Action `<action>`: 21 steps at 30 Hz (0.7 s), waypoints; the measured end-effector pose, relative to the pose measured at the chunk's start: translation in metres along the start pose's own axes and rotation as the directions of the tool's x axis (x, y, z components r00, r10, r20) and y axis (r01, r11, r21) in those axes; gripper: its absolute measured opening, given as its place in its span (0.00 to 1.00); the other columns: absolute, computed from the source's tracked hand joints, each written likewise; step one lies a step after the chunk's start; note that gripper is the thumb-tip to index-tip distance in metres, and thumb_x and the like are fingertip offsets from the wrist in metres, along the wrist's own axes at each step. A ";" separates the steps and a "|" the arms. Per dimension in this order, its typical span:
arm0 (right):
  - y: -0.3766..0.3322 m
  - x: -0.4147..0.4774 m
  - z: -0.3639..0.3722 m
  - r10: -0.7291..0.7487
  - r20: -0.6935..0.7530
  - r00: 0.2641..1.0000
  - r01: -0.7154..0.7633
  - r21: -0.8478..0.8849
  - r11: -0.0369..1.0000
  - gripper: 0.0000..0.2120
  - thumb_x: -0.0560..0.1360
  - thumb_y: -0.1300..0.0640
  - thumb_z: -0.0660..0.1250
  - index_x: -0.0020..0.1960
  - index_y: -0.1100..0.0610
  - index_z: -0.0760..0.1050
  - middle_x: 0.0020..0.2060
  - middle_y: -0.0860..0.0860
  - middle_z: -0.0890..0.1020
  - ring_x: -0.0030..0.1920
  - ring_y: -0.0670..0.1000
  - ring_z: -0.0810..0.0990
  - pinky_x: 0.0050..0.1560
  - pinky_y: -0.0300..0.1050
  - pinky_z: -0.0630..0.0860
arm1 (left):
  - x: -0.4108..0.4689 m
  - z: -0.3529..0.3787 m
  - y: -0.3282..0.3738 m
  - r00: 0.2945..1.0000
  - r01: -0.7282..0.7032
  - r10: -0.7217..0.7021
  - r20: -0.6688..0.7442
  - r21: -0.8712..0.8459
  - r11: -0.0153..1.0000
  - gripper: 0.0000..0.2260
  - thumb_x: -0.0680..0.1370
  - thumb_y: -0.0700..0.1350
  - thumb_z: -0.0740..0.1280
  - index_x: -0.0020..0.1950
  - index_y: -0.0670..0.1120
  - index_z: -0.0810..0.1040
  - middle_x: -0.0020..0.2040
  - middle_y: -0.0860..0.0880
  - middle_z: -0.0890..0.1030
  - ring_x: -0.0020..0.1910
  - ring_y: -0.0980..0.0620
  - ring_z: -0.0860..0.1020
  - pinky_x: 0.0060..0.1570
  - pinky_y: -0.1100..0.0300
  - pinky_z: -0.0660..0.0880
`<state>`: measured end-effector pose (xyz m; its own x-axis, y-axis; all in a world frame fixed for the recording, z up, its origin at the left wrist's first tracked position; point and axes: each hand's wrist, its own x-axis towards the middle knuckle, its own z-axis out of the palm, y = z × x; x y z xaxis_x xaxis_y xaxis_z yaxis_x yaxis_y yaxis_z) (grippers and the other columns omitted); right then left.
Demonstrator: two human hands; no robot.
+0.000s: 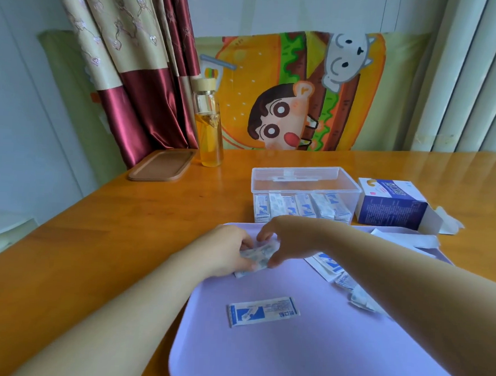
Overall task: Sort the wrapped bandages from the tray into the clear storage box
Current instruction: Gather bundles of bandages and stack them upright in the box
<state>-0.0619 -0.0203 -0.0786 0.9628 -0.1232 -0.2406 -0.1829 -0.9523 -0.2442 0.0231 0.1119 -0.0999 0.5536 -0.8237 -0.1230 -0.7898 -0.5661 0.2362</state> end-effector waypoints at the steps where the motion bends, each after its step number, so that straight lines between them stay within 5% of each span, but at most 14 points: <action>1: -0.001 0.003 -0.003 -0.004 0.030 1.000 0.005 -0.030 1.000 0.26 0.72 0.53 0.71 0.68 0.54 0.69 0.65 0.49 0.73 0.62 0.51 0.72 0.57 0.41 0.66 | 0.001 -0.001 0.002 0.999 0.032 -0.031 0.041 -0.012 0.999 0.16 0.74 0.52 0.70 0.59 0.48 0.78 0.54 0.50 0.81 0.51 0.50 0.78 0.50 0.56 0.74; 9: -0.016 0.018 -0.014 0.049 0.181 0.982 0.003 -0.277 0.961 0.23 0.73 0.49 0.69 0.64 0.56 0.74 0.57 0.51 0.77 0.54 0.52 0.75 0.48 0.41 0.67 | 0.011 -0.015 0.015 0.968 0.094 -0.113 0.223 0.096 0.991 0.15 0.76 0.52 0.68 0.59 0.45 0.78 0.53 0.46 0.81 0.45 0.49 0.75 0.44 0.58 0.70; 15: -0.007 0.010 -0.001 0.020 -0.091 0.996 -0.035 -0.163 0.986 0.17 0.74 0.50 0.67 0.59 0.59 0.76 0.53 0.55 0.79 0.49 0.54 0.75 0.44 0.42 0.66 | 0.004 -0.007 0.011 0.991 0.064 -0.066 -0.120 -0.024 0.998 0.02 0.79 0.47 0.62 0.50 0.50 0.71 0.50 0.49 0.76 0.50 0.46 0.75 0.47 0.53 0.71; 21: 0.004 -0.010 0.008 0.025 -0.222 0.975 -0.028 -0.011 1.000 0.11 0.73 0.50 0.69 0.50 0.56 0.77 0.36 0.49 0.74 0.35 0.50 0.72 0.33 0.41 0.67 | -0.004 0.004 0.000 0.973 -0.014 -0.022 -0.229 -0.151 0.988 0.03 0.78 0.43 0.63 0.49 0.50 0.74 0.47 0.49 0.77 0.46 0.48 0.75 0.43 0.52 0.73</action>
<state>-0.0735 -0.0206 -0.0848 0.9780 -0.2059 -0.0324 -0.2078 -0.9515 -0.2267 0.0197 0.1145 -0.1036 0.6164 -0.7816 0.0960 -0.7482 -0.5432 0.3810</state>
